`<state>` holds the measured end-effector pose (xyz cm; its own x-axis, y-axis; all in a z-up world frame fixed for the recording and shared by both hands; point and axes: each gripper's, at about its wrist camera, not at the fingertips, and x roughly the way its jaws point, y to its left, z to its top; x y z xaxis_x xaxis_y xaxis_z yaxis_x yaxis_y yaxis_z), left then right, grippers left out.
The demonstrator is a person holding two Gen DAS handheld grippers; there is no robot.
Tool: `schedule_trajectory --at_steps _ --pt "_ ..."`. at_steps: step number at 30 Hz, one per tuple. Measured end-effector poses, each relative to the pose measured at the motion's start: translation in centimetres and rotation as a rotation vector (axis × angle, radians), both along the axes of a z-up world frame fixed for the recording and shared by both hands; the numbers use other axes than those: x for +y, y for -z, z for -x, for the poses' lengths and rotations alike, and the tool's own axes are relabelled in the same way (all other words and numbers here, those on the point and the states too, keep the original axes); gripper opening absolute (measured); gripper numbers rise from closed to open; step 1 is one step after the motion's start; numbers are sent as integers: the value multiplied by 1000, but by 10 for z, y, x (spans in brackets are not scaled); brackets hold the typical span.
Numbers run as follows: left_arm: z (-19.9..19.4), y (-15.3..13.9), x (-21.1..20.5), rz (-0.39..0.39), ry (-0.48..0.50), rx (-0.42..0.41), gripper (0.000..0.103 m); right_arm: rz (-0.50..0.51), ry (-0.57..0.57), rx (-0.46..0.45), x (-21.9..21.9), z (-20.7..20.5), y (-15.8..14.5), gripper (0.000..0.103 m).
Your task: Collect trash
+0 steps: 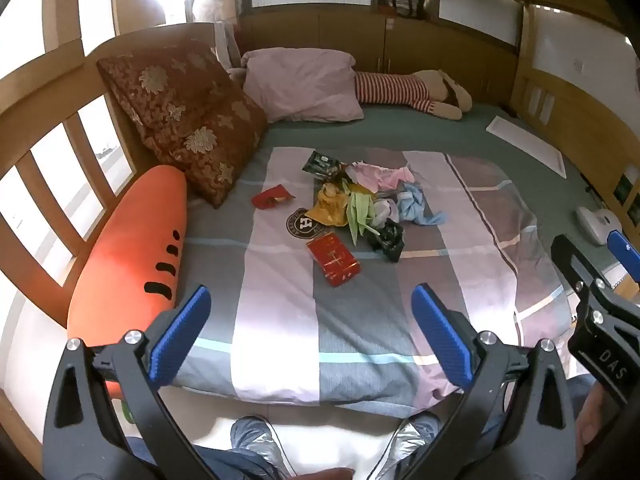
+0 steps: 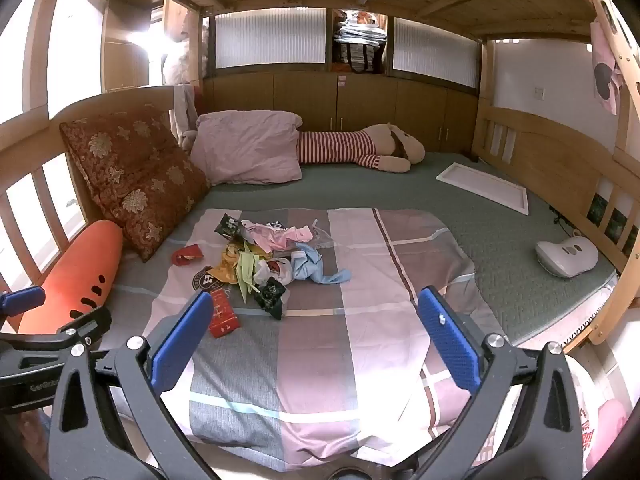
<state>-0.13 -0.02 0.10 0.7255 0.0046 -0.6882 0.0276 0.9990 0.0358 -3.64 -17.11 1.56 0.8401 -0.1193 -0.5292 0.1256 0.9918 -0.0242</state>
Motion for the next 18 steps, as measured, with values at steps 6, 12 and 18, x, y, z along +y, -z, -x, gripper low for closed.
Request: schedule_trajectory --at_steps 6,12,18 --pt "-1 1 0 1 0 13 100 0 0 -3 0 0 0 100" --pt "-1 1 1 2 0 14 100 1 0 -4 0 0 0 100" --pt "0 0 3 4 -2 12 100 0 -1 -4 0 0 0 100"
